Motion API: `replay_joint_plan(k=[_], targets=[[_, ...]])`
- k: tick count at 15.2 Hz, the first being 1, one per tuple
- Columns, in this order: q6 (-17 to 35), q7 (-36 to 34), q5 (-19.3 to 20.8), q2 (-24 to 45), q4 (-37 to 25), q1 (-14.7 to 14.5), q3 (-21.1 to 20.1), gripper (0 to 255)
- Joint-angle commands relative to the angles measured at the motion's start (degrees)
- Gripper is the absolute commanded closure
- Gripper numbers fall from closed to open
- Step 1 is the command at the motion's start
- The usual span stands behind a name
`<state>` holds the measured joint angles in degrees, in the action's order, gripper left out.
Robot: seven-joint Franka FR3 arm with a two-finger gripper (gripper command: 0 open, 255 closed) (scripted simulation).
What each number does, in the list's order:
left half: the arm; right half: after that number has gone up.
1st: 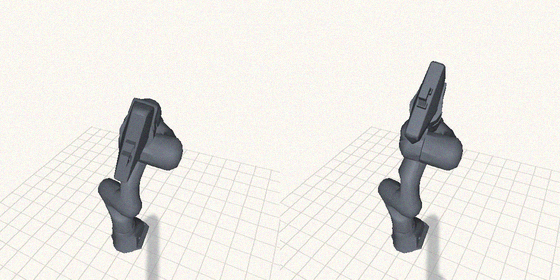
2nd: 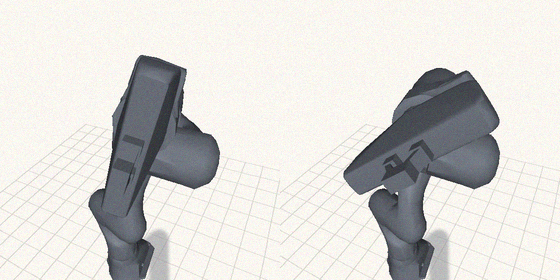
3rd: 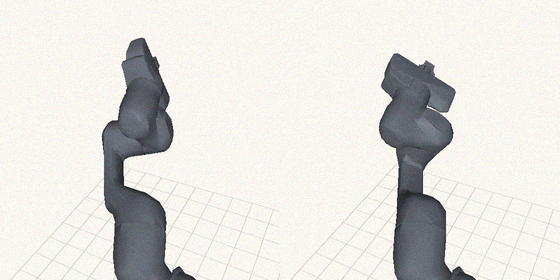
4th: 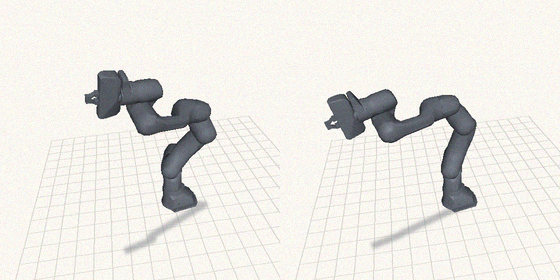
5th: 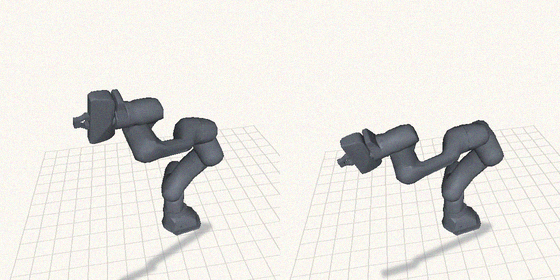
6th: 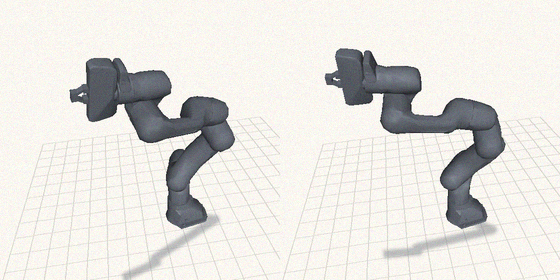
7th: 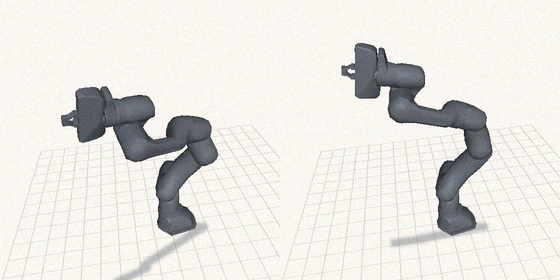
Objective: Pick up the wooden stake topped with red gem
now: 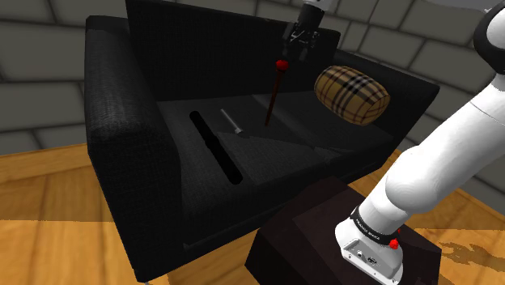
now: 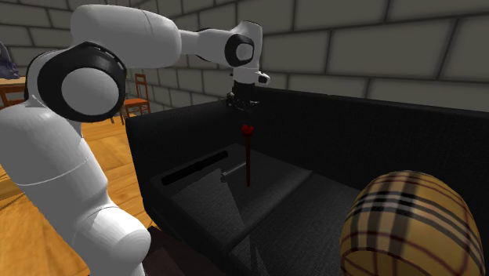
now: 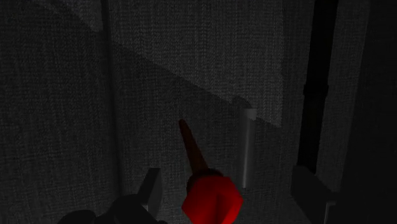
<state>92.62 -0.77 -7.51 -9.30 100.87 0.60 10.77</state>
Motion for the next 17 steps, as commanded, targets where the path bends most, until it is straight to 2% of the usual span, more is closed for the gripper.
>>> replay_joint_plan(k=[1,3,12,13,17], targets=[[-0.34,0.81,-1.90,4.78,-4.93,0.20,0.84,0],[-1.25,1.47,-3.73,9.21,-10.02,0.61,1.49,0],[4.79,2.31,-3.59,8.09,-2.84,0.51,1.27,0],[4.63,2.39,-3.63,8.32,-3.21,0.56,1.33,255],[4.66,2.41,-3.63,8.33,-3.18,0.57,1.34,255]])
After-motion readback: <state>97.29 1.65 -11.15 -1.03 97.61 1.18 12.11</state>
